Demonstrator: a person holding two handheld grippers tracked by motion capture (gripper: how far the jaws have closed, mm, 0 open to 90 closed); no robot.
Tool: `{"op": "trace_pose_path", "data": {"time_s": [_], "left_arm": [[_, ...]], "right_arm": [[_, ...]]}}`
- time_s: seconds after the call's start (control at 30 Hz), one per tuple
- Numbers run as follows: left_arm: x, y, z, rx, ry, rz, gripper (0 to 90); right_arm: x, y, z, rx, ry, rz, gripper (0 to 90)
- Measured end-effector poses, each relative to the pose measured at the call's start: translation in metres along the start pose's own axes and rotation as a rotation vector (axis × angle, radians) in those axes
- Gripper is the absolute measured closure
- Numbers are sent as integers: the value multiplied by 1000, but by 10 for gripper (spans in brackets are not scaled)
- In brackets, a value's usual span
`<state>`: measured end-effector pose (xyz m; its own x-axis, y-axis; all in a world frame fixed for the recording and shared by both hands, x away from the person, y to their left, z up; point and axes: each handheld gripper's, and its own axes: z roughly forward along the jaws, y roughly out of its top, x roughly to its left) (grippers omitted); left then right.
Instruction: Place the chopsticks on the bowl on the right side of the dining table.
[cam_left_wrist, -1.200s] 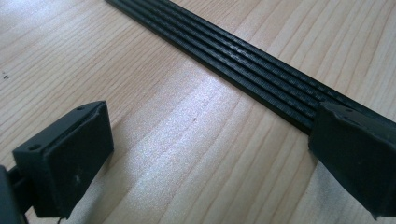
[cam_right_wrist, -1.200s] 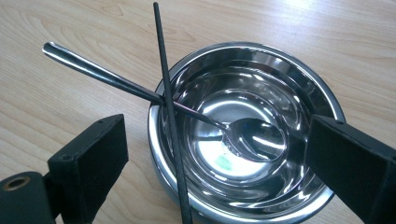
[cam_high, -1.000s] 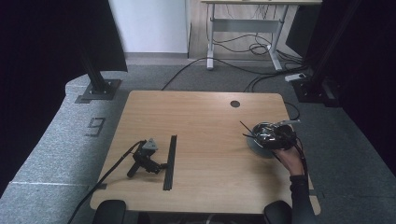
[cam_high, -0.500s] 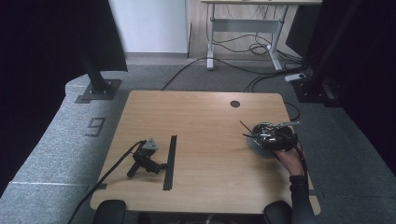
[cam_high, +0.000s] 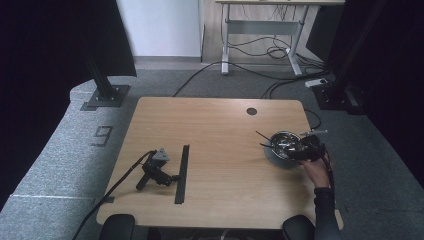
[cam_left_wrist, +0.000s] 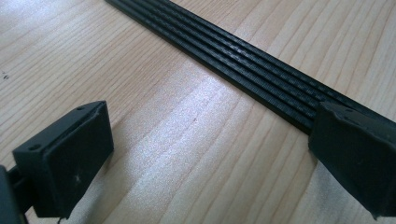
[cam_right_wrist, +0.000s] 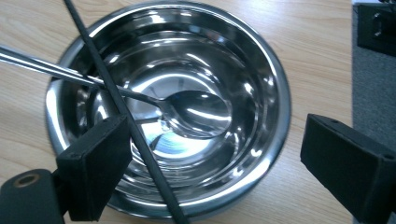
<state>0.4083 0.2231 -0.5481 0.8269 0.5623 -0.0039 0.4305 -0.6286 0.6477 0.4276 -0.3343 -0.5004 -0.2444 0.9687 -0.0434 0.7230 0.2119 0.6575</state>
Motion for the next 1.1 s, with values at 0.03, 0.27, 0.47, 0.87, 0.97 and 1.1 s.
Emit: {"op": "trace_pose_path", "data": {"time_s": [0.03, 0.27, 0.47, 0.87, 0.97, 1.1], "left_arm": [[0, 0, 0, 0, 0, 0, 0], [0, 0, 0, 0, 0, 0, 0], [0, 0, 0, -1, 0, 0, 0], [0, 0, 0, -1, 0, 0, 0], [0, 0, 0, -1, 0, 0, 0], [0, 0, 0, 0, 0, 0, 0]], "right_arm": [[-1, 0, 0, 1, -4, 1, 91], [-12, -1, -1, -11, -26, 31, 102], [-24, -3, -1, -19, -45, 55, 109], [-45, -3, 2, -62, -88, 103, 129], [-44, -3, -1, -74, -87, 108, 129], [-35, -4, -11, -92, -61, 103, 131]]}}
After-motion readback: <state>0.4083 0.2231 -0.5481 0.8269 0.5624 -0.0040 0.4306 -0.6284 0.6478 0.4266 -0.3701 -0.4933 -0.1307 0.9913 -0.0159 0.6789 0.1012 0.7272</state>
